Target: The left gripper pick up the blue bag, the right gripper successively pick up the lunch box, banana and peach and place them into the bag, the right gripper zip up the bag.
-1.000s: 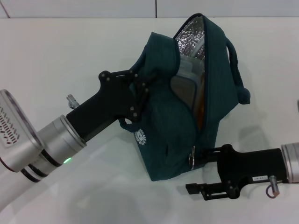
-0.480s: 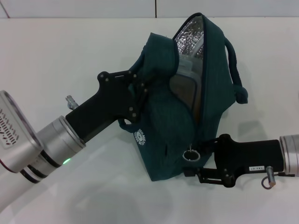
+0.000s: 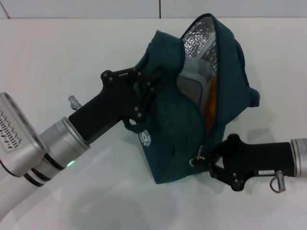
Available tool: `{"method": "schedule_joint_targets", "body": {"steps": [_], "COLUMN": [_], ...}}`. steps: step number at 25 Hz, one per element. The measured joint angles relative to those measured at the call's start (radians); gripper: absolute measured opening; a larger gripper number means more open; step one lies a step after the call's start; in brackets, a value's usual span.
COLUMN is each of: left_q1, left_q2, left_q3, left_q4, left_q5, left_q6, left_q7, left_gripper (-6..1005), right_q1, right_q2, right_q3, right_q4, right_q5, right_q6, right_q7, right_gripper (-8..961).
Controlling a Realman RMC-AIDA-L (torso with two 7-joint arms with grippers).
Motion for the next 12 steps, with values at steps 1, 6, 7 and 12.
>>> {"method": "schedule_joint_targets", "body": {"steps": [1, 6, 7, 12], "left_q1": [0.000, -0.002, -0.002, 0.013], "left_q2": [0.000, 0.000, -0.001, 0.001], "left_q3": [0.000, -0.010, -0.012, -0.013], "left_q4": [0.005, 0.013, 0.015, 0.050], "left_q5": [-0.008, -0.034, -0.038, -0.065], "left_q6": [0.000, -0.037, -0.047, -0.057], "left_q7": [0.002, 0.014, 0.014, -0.001], "left_gripper": [51, 132, 152, 290], "right_q1": [-0.002, -0.007, -0.007, -0.007], "right_q2": [0.000, 0.000, 0.000, 0.002], "right_q3": [0.000, -0.002, -0.001, 0.000], "right_q4": [-0.002, -0.005, -0.006, -0.012], "right_q5": [0.012, 0.066, 0.067, 0.075], "right_q6": [-0.001, -0.026, -0.033, -0.039], "right_q7": [-0.012, -0.094, -0.102, -0.112], "right_gripper": [113, 16, 16, 16]}}
